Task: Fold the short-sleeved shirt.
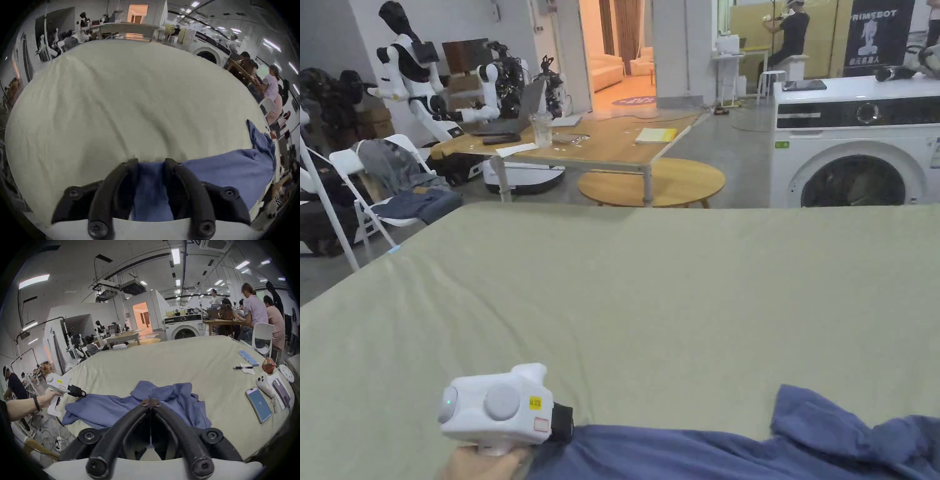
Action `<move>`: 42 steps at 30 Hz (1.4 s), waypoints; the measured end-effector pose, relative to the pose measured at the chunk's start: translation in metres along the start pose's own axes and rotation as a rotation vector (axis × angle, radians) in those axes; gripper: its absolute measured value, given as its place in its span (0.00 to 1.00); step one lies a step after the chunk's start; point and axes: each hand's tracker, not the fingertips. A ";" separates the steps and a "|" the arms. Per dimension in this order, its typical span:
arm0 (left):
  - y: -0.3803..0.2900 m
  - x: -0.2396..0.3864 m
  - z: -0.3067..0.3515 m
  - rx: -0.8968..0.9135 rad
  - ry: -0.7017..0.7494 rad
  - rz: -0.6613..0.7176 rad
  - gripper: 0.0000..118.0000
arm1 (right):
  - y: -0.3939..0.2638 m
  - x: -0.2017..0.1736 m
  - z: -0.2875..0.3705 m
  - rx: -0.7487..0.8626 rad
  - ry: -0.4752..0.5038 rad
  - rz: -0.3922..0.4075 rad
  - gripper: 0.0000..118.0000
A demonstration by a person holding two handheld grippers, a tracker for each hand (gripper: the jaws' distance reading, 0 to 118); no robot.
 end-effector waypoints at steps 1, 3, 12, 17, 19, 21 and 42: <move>0.001 0.000 0.003 0.007 -0.012 0.001 0.10 | -0.001 0.001 0.001 -0.007 -0.009 0.011 0.00; 0.003 0.002 -0.001 -0.014 -0.040 0.001 0.00 | -0.002 0.004 0.002 -0.017 -0.019 0.015 0.00; -0.005 0.007 -0.004 -0.024 -0.014 -0.033 0.00 | -0.031 0.052 -0.026 -0.055 -0.185 -0.254 0.62; -0.007 0.008 -0.003 -0.012 -0.016 -0.035 0.00 | -0.063 0.087 -0.057 -0.182 -0.191 -0.445 0.39; -0.008 0.008 -0.003 -0.013 -0.019 -0.033 0.00 | -0.072 0.091 -0.067 -0.233 -0.188 -0.478 0.21; -0.009 0.008 -0.002 -0.009 -0.023 -0.029 0.00 | -0.075 0.090 -0.066 -0.234 -0.166 -0.502 0.11; 0.072 0.033 0.318 0.901 -0.253 -0.113 0.00 | 0.179 0.029 0.006 0.276 -0.070 -0.127 0.04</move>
